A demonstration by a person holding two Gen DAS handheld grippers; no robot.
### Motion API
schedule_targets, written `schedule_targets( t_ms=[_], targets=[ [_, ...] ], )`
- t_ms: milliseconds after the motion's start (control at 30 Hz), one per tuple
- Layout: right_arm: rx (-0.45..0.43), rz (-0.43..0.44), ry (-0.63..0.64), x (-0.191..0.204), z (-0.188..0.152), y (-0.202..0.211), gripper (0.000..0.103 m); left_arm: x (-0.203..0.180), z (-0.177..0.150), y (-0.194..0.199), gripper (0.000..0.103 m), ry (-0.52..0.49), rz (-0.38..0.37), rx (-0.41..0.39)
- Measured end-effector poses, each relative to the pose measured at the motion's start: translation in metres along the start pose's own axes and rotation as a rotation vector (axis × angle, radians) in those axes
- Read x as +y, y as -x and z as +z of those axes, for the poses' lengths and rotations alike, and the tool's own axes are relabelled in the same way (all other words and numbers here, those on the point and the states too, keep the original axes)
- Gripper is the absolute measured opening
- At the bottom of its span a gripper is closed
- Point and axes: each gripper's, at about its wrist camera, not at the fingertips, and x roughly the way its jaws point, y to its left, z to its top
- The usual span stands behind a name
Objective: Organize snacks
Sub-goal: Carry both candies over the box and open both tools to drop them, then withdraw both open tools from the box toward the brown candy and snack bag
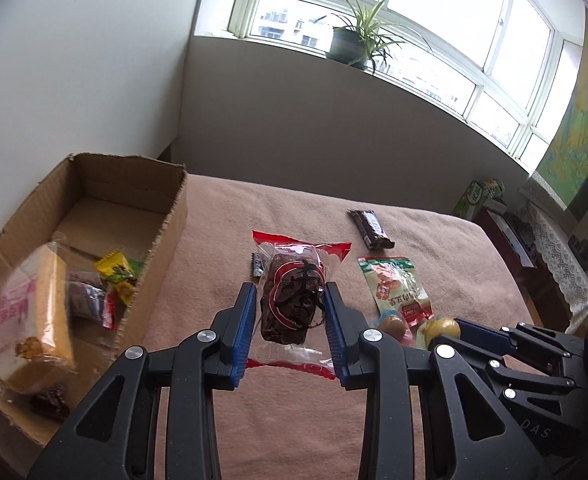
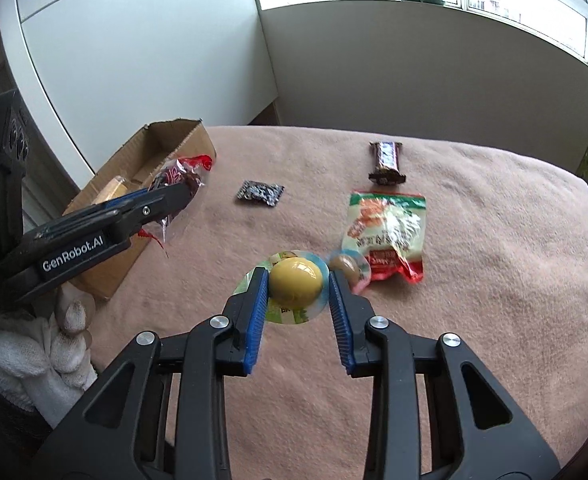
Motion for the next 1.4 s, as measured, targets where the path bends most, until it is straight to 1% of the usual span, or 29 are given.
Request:
schedule_targets(
  t_ms=[100, 333, 567, 767, 933, 1033, 1067, 1100, 1167, 1233, 1400],
  targets=[
    [-0.027, 0.029, 0.02, 0.016, 0.02, -0.004, 0.032, 0.015, 0.006, 0.011, 0.032, 0.023, 0.026, -0.029],
    [-0.057, 0.119, 0.077, 0.065, 0.062, -0.021, 0.032, 0.06, 0.016, 0.032, 0.032, 0.093, 0.101, -0.083],
    [-0.052, 0.213, 0.13, 0.117, 0.096, -0.049, 0.032, 0.103, 0.021, 0.044, 0.032, 0.165, 0.18, -0.117],
    [-0.003, 0.235, 0.166, 0.148, 0.107, -0.083, 0.032, 0.13, 0.022, 0.044, 0.032, 0.209, 0.227, -0.111],
    [0.024, 0.222, 0.169, 0.158, 0.11, -0.105, 0.032, 0.139, 0.025, 0.043, 0.032, 0.225, 0.251, -0.107],
    [0.035, 0.22, 0.173, 0.159, 0.109, -0.108, 0.035, 0.145, 0.026, 0.043, 0.033, 0.245, 0.256, -0.102],
    [0.037, 0.217, 0.177, 0.159, 0.109, -0.109, 0.038, 0.147, 0.027, 0.042, 0.034, 0.254, 0.258, -0.099],
    [0.037, 0.219, 0.18, 0.159, 0.11, -0.109, 0.048, 0.148, 0.027, 0.041, 0.034, 0.262, 0.256, -0.095],
    [0.022, 0.219, 0.18, 0.157, 0.111, -0.108, 0.059, 0.147, 0.027, 0.04, 0.04, 0.268, 0.261, -0.094],
    [0.018, 0.225, 0.174, 0.154, 0.111, -0.104, 0.059, 0.146, 0.03, 0.039, 0.046, 0.267, 0.262, -0.098],
    [0.009, 0.221, 0.166, 0.144, 0.113, -0.098, 0.06, 0.14, 0.032, 0.04, 0.046, 0.258, 0.256, -0.112]
  ],
)
